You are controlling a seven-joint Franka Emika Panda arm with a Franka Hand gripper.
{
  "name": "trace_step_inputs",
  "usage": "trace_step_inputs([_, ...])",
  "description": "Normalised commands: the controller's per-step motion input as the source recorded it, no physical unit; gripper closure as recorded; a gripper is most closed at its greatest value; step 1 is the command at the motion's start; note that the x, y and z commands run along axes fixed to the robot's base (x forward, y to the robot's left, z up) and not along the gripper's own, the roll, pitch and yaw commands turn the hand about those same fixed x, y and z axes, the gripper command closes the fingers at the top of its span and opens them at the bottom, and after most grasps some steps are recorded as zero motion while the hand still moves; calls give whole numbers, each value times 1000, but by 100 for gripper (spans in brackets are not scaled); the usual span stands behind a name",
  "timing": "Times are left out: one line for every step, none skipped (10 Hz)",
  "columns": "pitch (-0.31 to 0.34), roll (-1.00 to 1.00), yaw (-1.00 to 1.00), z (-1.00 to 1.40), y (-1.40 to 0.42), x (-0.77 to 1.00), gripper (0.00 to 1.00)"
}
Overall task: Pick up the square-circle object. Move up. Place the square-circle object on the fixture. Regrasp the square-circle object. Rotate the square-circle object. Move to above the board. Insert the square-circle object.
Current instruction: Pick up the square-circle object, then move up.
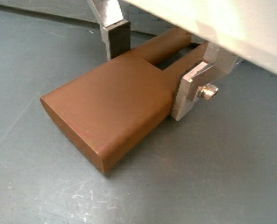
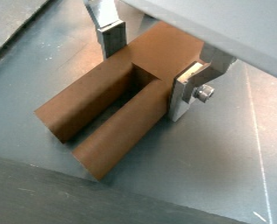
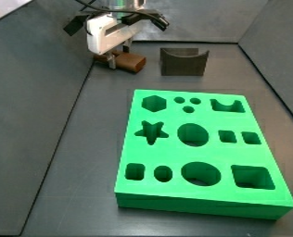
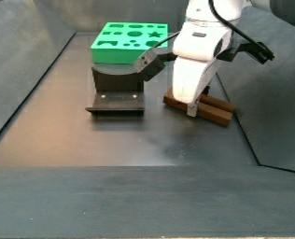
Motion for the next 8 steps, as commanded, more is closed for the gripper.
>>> trace_step_inputs([0,0,0,0,0,0,100])
trace_step_inputs([0,0,0,0,0,0,100])
trace_step_inputs([0,0,0,0,0,0,100])
trace_step_inputs([0,0,0,0,0,0,100])
trace_step_inputs([0,0,0,0,0,0,100])
trace_step_inputs([0,0,0,833,0,0,100])
trace_step_inputs([17,6,0,816,59,-33,100])
trace_step_inputs([50,11,-9,704,54,-59,100])
